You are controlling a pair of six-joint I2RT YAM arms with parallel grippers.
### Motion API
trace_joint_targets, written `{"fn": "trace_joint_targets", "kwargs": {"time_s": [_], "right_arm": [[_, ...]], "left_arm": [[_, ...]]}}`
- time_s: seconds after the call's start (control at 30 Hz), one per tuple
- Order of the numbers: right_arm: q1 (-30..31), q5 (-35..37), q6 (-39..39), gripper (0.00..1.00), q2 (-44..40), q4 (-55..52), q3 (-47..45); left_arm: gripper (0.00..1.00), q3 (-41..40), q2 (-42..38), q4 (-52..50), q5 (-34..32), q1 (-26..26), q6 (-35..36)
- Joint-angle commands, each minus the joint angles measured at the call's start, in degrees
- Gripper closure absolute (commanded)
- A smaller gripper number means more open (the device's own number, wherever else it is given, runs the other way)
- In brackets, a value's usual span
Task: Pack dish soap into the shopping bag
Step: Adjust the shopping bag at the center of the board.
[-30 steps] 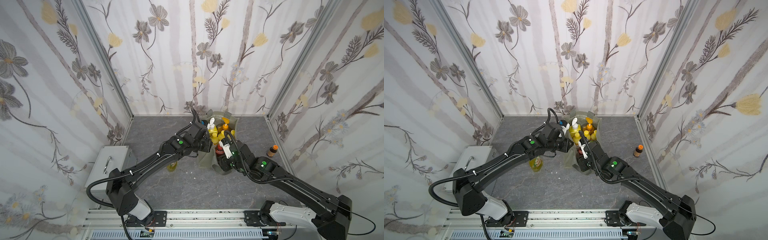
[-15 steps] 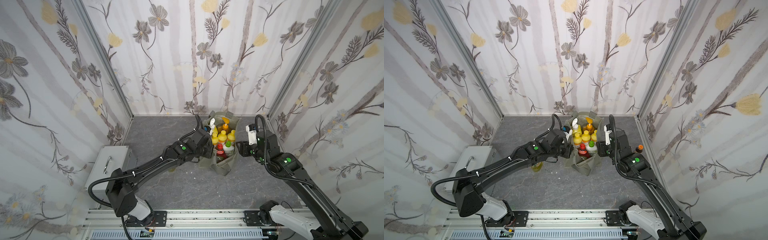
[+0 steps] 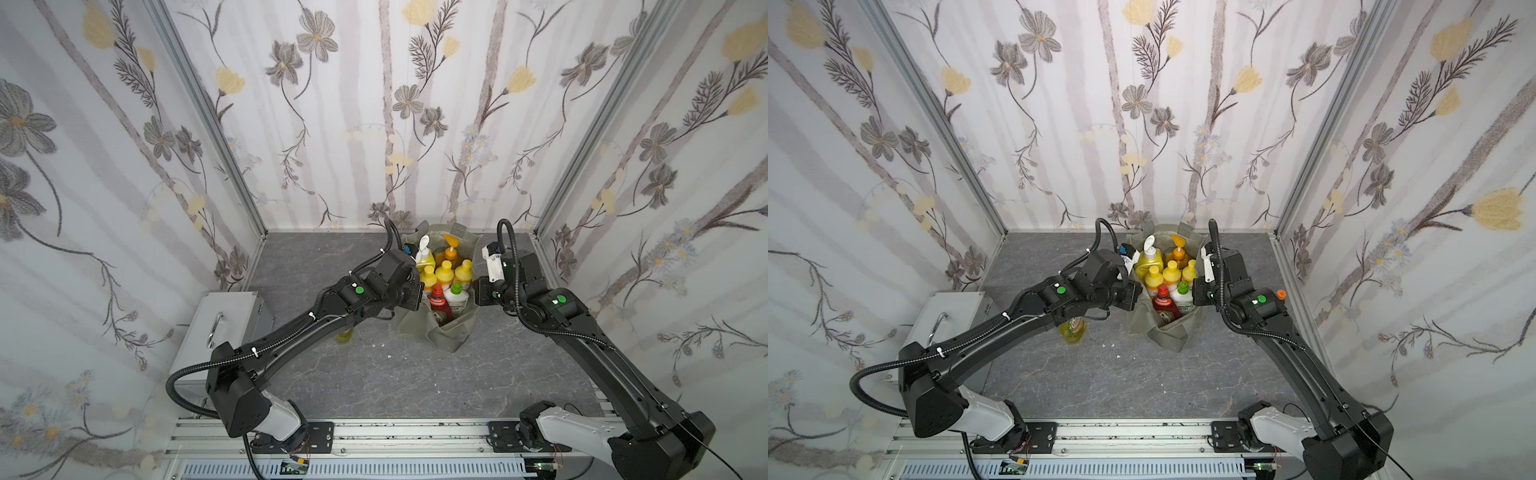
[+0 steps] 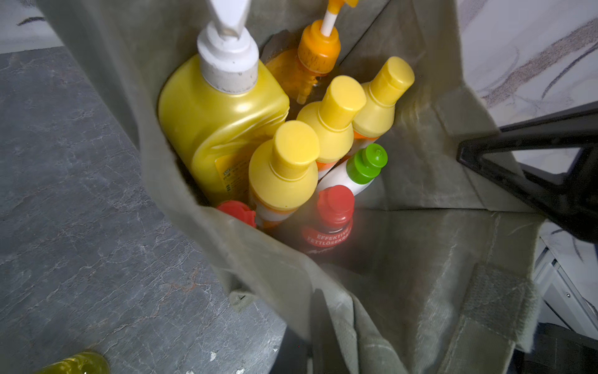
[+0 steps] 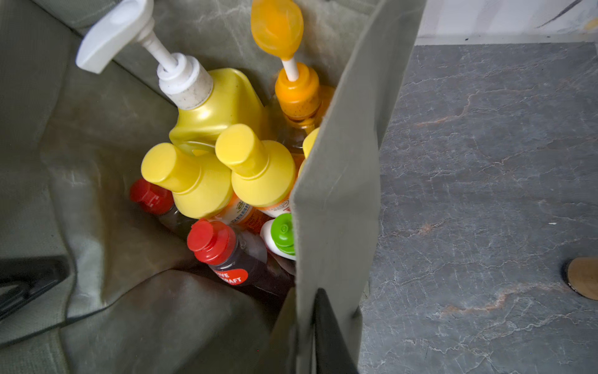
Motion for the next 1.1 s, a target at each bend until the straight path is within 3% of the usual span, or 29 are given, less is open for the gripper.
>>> {"fn": "trace_joint_targets", "kwargs": {"time_s": [0.0, 0.97, 1.0, 1.07], "right_arm": [[-1.04, 1.03, -0.83, 0.97, -0.11, 1.29, 2.23], [-8.33, -5.18, -3.11, 1.0, 7.07, 2.39, 16.34], [-8.37, -5.39, -3.2, 0.98, 6.91, 2.06, 16.32], [-8.25, -6.17, -3.84, 0.84, 6.09, 1.0, 16.3]], "left_arm": [[1.0, 1.43, -0.52, -1.14, 0.57, 1.33, 1.79], [1.0, 8.09, -2.23, 0.26, 8.8, 8.37, 3.84], [1.0, 7.96, -2.13, 0.19, 9.29, 8.37, 3.73], [1.0, 7.5, -1.85, -0.36, 10.63, 8.37, 3.48]]}}
